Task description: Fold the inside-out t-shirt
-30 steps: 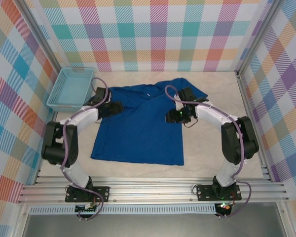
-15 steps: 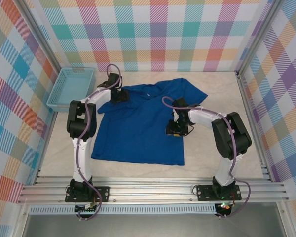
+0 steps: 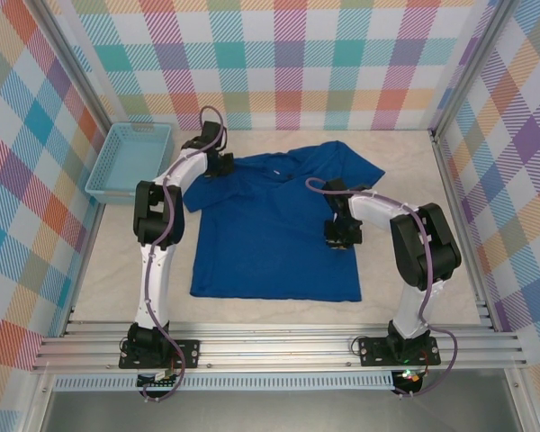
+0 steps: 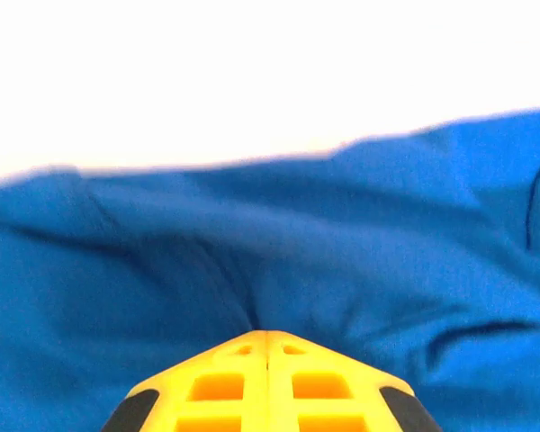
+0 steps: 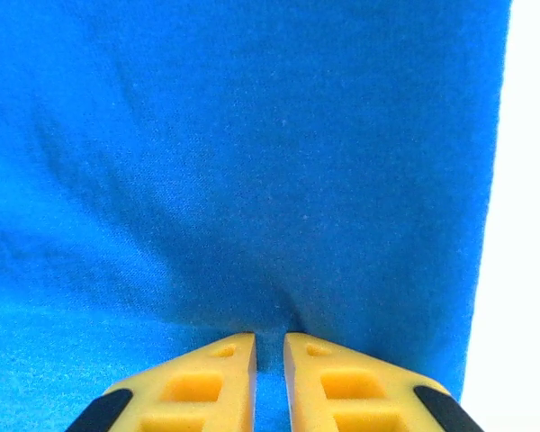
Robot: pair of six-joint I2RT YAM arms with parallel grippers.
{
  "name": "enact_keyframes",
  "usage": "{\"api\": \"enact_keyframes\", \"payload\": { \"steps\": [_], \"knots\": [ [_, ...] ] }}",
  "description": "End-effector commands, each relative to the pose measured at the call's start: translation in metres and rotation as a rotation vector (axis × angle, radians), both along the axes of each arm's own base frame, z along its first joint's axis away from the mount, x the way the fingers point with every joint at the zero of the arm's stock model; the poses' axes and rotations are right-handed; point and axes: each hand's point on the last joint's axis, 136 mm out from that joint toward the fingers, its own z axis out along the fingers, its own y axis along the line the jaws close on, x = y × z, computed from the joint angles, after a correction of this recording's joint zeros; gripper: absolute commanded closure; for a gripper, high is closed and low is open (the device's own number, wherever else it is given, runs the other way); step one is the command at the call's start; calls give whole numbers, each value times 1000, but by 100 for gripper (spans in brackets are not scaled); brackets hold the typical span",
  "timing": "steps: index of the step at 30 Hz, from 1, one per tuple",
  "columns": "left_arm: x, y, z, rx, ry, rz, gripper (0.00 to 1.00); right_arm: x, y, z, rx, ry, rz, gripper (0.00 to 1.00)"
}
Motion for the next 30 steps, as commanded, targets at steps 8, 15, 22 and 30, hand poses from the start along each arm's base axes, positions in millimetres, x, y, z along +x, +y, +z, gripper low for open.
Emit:
{"api": "enact_keyframes", "payload": {
  "steps": [8, 15, 22, 30],
  "knots": [
    [8, 27, 10, 23, 33, 14, 85, -12, -21, -3, -76, 61, 24, 83],
    [-21, 30, -12, 53, 168, -12, 47, -7, -14, -1, -42, 52, 38, 83],
    [-18, 25, -35, 41, 197, -8, 55, -6, -10, -1, -17, 48, 40, 84],
    [-2, 33, -27, 43, 156, 26, 100, -9, -16, 1, -47, 47, 47, 85]
  ]
}}
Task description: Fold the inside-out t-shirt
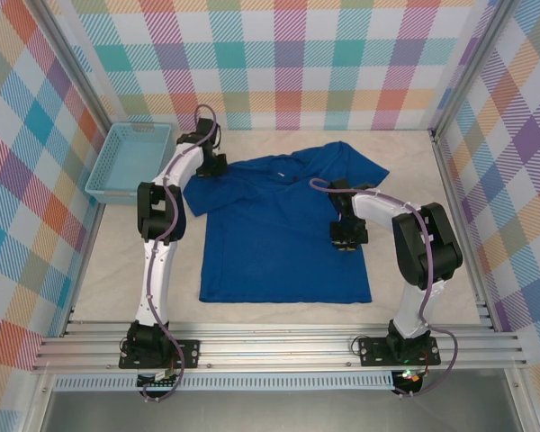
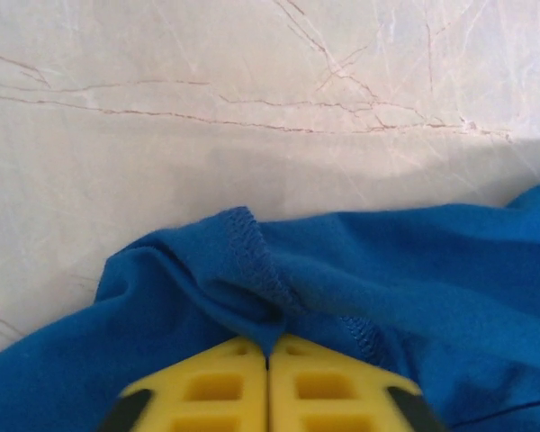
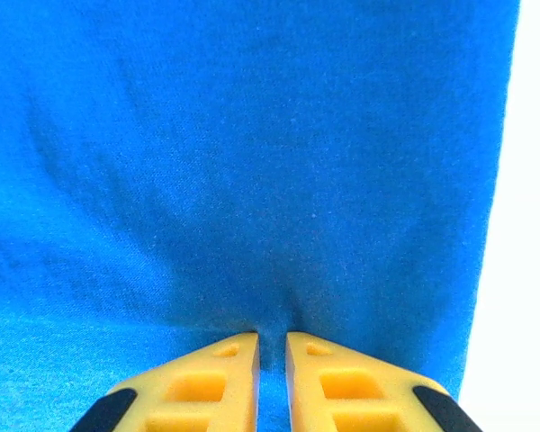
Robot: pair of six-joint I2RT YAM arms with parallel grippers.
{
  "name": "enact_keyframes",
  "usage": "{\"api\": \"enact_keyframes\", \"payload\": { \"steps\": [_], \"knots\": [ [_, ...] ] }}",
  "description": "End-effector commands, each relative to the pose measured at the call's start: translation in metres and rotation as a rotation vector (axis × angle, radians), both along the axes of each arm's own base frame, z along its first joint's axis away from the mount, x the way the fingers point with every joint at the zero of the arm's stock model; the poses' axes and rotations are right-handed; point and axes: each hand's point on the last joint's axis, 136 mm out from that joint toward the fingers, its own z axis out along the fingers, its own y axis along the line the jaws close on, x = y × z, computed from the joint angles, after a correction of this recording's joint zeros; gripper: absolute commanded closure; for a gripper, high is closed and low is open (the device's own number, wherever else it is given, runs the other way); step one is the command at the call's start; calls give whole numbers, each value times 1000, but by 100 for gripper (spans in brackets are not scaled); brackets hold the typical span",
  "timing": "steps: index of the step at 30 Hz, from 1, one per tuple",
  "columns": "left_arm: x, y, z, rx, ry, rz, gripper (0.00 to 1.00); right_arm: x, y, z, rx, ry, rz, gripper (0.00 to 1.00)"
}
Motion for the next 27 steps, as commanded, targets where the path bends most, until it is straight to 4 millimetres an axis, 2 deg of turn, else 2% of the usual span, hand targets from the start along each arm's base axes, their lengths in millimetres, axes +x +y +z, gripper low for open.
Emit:
{"api": "enact_keyframes", "payload": {
  "steps": [1, 3, 7, 12, 16, 19, 22, 27],
  "knots": [
    [2, 8, -2, 2, 14, 22, 100, -4, -5, 2, -16, 18, 20, 85],
    [8, 14, 4, 11, -10, 35, 100, -6, -9, 2, -40, 24, 24, 85],
    [25, 33, 32, 2, -86, 90, 100, -8, -16, 4, -77, 28, 30, 87],
    [49, 69, 66, -21, -201, 191, 100, -10, -21, 3, -103, 38, 30, 88],
    [58, 90, 73, -29, -234, 237, 99, -10, -21, 2, -109, 42, 32, 88],
    [61, 95, 73, -32, -246, 246, 88, -9, -20, 1, -108, 50, 36, 89],
    [57, 94, 77, -39, -236, 238, 66, -5, -18, 4, -101, 40, 42, 89],
    [30, 72, 93, -49, -192, 170, 51, 10, -6, 25, -35, -32, 61, 85]
  ]
}}
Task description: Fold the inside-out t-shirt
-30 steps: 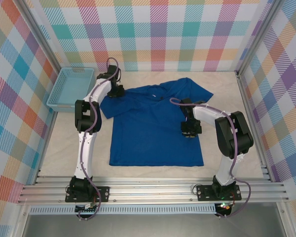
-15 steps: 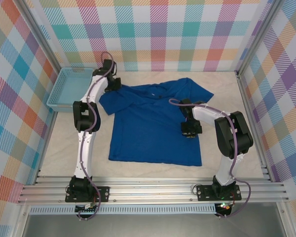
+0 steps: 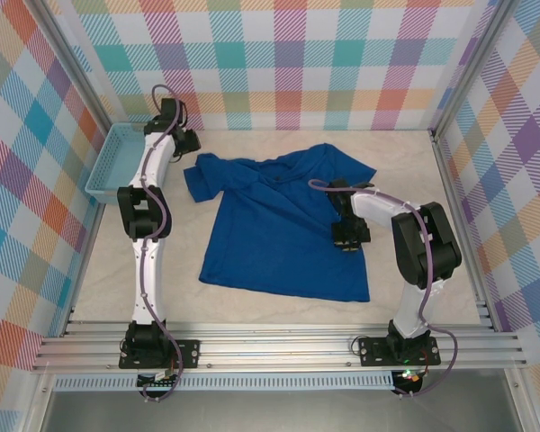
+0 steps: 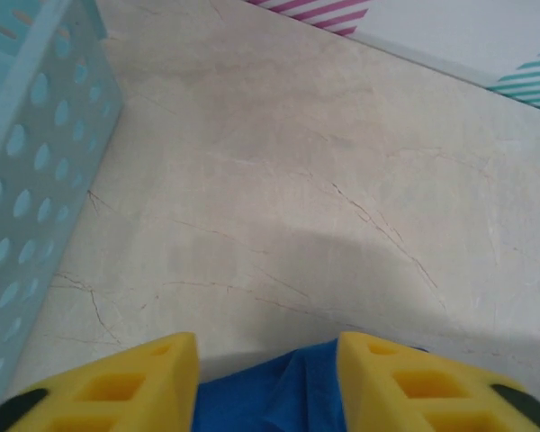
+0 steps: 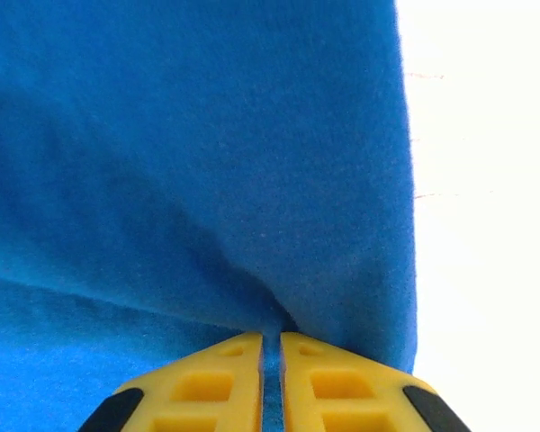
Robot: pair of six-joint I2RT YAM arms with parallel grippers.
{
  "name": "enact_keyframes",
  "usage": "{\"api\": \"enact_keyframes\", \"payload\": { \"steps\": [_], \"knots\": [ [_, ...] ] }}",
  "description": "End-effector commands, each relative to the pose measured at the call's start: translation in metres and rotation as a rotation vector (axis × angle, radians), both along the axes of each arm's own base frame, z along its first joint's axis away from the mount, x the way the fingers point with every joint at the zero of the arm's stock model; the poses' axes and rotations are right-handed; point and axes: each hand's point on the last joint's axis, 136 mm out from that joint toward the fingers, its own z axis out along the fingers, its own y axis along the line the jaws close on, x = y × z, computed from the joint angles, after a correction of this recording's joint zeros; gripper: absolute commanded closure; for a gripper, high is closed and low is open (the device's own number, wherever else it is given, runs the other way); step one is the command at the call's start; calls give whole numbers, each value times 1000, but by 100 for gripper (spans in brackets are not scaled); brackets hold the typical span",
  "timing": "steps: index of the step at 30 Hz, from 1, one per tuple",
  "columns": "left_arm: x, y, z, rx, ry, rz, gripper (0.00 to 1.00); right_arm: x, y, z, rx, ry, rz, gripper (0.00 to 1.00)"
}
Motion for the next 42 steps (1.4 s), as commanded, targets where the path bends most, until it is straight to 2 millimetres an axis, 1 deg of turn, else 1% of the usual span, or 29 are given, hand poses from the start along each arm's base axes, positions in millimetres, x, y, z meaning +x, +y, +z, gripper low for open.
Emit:
{"api": "enact_keyframes", "payload": {
  "steps": [1, 4, 6, 8, 10, 11, 13, 15, 17, 18, 19, 20, 22, 25, 28, 31, 36, 40, 42],
  "knots": [
    [-24, -20, 29, -2, -4, -57, 48, 12, 7, 24, 42, -55, 33, 83],
    [-52, -42, 48, -48, -45, -101, 41, 18, 13, 39, 79, -100, 61, 78],
    [-79, -60, 54, -100, -50, -135, 40, 19, 22, 51, 147, -140, 73, 73],
    [-107, -86, 58, -149, -61, -184, 40, 17, 36, 61, 241, -170, 85, 67],
    [-136, -121, 60, -208, -86, -273, 38, 13, 51, 67, 343, -191, 101, 62],
    [-158, -145, 49, -224, -75, -340, 35, 11, 57, 69, 388, -196, 104, 59],
    [-201, -192, 44, -233, -84, -500, 31, 7, 63, 70, 431, -189, 108, 58],
    [-247, -234, 37, -211, -69, -694, 30, 6, 63, 67, 451, -176, 103, 57],
    [-296, -268, 26, -139, -62, -912, 30, 7, 57, 66, 469, -171, 76, 57],
    [-321, -281, 20, -95, -55, -1024, 31, 9, 53, 68, 485, -176, 55, 57],
    [-340, -289, 12, -59, -38, -1105, 33, 11, 48, 69, 502, -187, 33, 57],
    [-359, -298, 6, -28, -20, -1185, 37, 12, 45, 72, 518, -201, 18, 57],
    [-385, -312, -1, -2, -2, -1291, 40, 14, 39, 76, 542, -228, -9, 57],
    [-425, -328, -15, 32, 0, -1482, 40, 12, 32, 79, 540, -249, -25, 57],
    [-438, -331, -40, 155, 11, -1577, 39, 7, 26, 81, 546, -268, -37, 57],
    [-440, -332, -59, 228, 55, -1623, 40, 3, 27, 80, 562, -262, -38, 57],
    [-440, -326, -71, 295, 73, -1677, 37, -2, 26, 75, 558, -250, -39, 57],
    [-442, -319, -84, 330, 112, -1702, 35, -2, 26, 75, 556, -251, -40, 57],
    [-440, -317, -88, 352, 122, -1705, 38, -1, 27, 75, 562, -251, -40, 57]
  ]
}}
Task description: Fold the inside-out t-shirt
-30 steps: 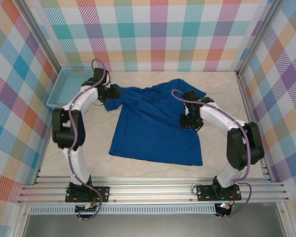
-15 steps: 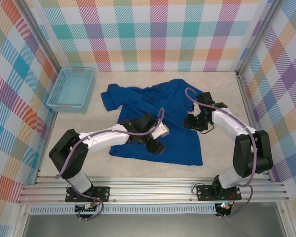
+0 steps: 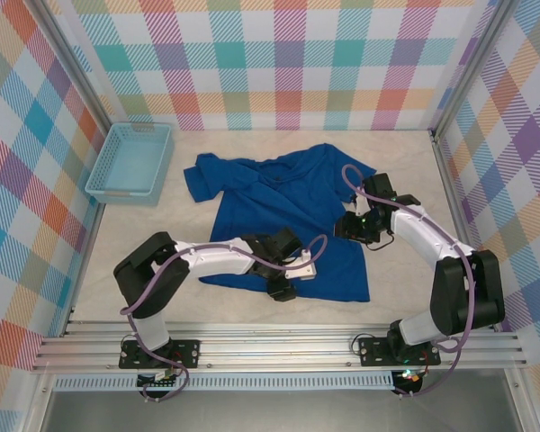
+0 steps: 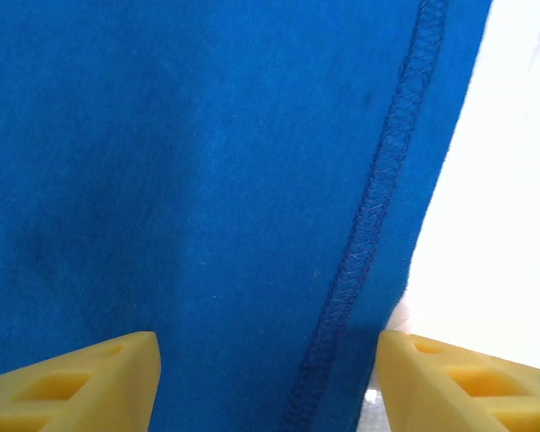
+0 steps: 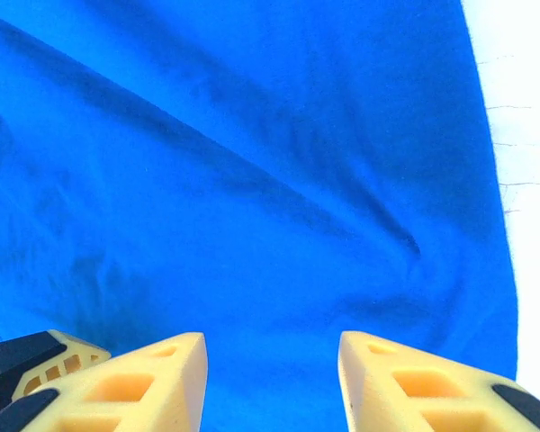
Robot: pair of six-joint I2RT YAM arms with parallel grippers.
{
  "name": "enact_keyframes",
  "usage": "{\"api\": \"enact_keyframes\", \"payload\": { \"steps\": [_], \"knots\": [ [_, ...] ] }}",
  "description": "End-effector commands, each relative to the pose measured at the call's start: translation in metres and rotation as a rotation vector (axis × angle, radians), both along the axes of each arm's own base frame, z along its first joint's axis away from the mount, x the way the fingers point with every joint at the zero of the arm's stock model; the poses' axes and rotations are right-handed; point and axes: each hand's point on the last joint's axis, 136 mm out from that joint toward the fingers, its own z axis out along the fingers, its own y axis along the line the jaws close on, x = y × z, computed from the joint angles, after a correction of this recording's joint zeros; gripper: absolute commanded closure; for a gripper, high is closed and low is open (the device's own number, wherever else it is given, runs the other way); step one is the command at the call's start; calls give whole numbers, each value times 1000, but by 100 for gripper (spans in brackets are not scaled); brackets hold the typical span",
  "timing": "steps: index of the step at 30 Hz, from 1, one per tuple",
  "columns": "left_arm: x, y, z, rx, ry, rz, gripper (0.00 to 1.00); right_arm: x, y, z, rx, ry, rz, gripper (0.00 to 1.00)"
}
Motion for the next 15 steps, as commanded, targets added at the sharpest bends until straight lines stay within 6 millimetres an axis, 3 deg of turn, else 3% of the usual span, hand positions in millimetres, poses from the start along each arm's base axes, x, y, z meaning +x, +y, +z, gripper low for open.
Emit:
{"api": "enact_keyframes", "payload": {
  "steps": [1, 7, 15],
  "knots": [
    [1, 6, -10, 59, -14, -46, 41, 1, 3, 5, 31, -8, -3, 57],
    [4, 1, -10, 37, 27, -25, 68, 0, 2, 5, 24, -4, -2, 58],
    [9, -9, 9, -62, 121, 48, 76, -5, 2, 7, 30, -2, 0, 58]
  ]
}}
